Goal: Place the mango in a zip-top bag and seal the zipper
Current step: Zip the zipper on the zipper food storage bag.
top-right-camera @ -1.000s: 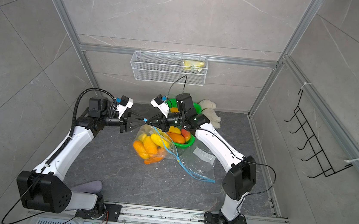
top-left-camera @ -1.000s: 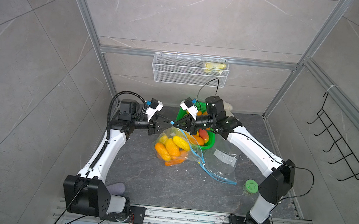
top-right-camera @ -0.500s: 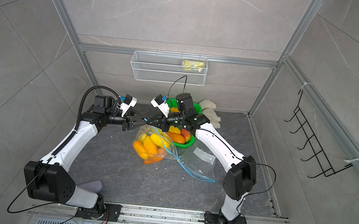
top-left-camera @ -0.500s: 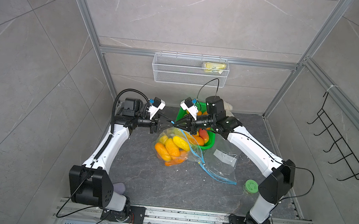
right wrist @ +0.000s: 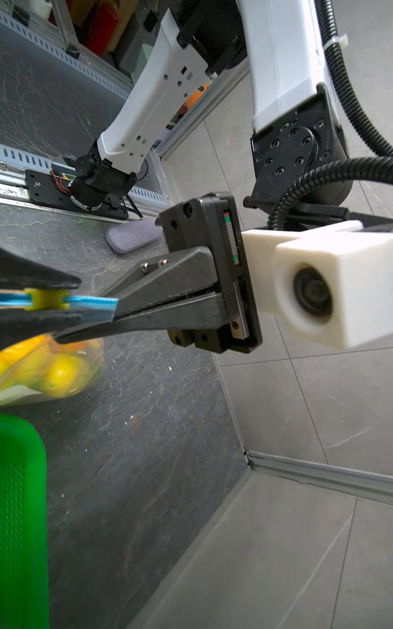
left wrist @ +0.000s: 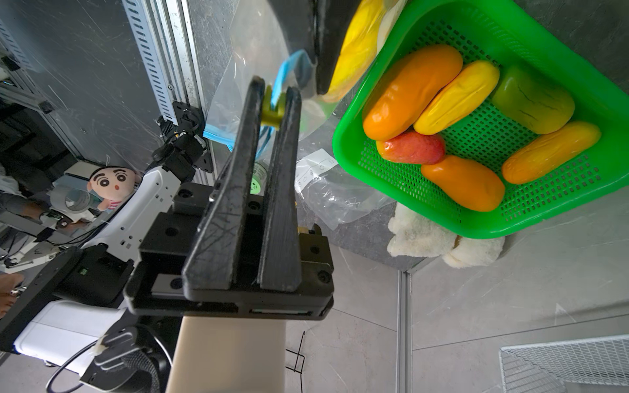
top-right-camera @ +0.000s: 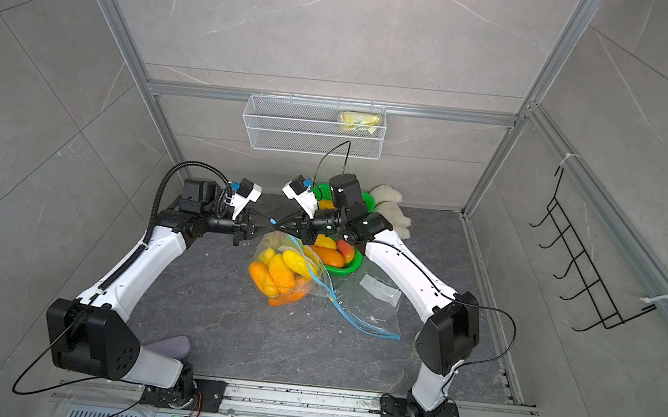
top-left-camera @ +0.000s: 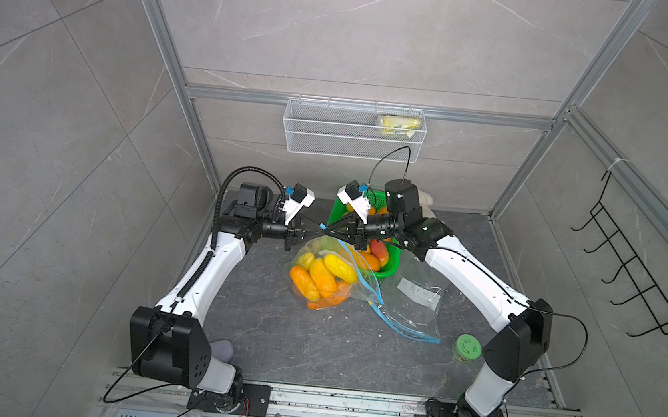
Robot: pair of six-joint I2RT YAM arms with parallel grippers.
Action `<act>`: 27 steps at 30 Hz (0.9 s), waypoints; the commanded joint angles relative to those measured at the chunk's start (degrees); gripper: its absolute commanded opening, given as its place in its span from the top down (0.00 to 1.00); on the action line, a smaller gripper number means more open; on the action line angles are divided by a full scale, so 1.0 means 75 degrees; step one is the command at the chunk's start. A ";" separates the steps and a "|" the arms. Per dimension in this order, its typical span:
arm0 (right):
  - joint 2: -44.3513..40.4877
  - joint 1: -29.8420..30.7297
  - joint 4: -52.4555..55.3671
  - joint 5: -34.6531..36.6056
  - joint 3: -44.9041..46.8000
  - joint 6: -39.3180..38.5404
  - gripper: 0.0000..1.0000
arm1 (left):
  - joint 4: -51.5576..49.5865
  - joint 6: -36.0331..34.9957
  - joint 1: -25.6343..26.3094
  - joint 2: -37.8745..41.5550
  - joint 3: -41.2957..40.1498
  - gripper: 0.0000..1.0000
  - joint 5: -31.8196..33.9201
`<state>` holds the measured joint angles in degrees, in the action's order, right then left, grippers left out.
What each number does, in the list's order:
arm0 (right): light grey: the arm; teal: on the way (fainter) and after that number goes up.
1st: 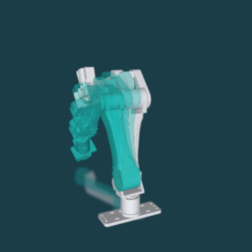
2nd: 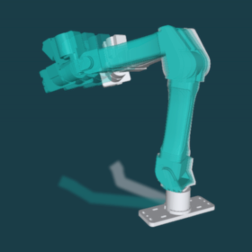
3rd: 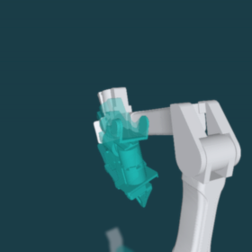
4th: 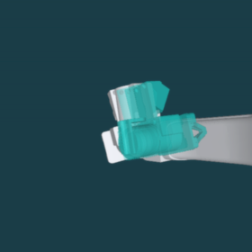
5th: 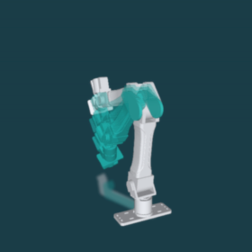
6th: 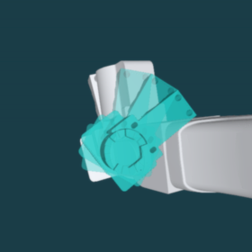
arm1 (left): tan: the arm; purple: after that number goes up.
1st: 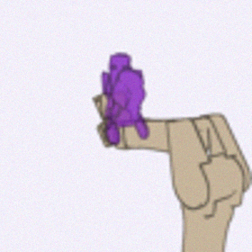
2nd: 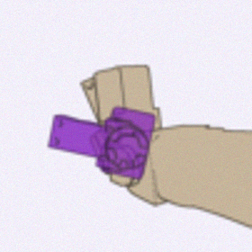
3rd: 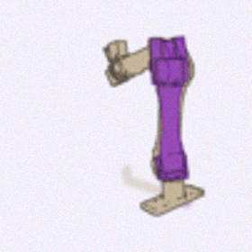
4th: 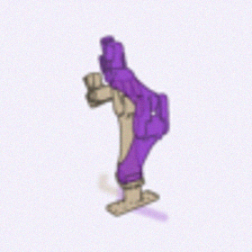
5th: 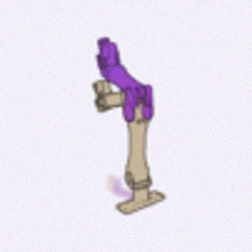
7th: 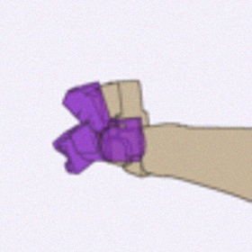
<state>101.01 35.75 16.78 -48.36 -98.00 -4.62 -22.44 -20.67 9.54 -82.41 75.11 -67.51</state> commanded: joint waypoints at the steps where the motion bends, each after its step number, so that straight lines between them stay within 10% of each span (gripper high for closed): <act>1: -0.0346 -0.0042 -0.0166 0.0811 0.0345 0.0172 1.00 | 0.1234 0.0986 -0.0214 0.0608 -0.0242 1.00 -0.0071; 14: -0.0381 -0.0091 -0.0723 0.0814 0.0806 0.0548 1.00 | 0.2892 0.2901 -0.0770 0.0851 -0.1003 1.00 0.1090; 27: -0.1482 -0.0422 0.0236 0.2332 0.2340 0.0072 1.00 | 0.2342 0.4303 -0.1774 0.1225 -0.0635 1.00 0.4362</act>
<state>93.58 33.61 13.08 -34.61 -82.89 -3.22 -6.85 7.84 -1.26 -76.71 67.16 -47.64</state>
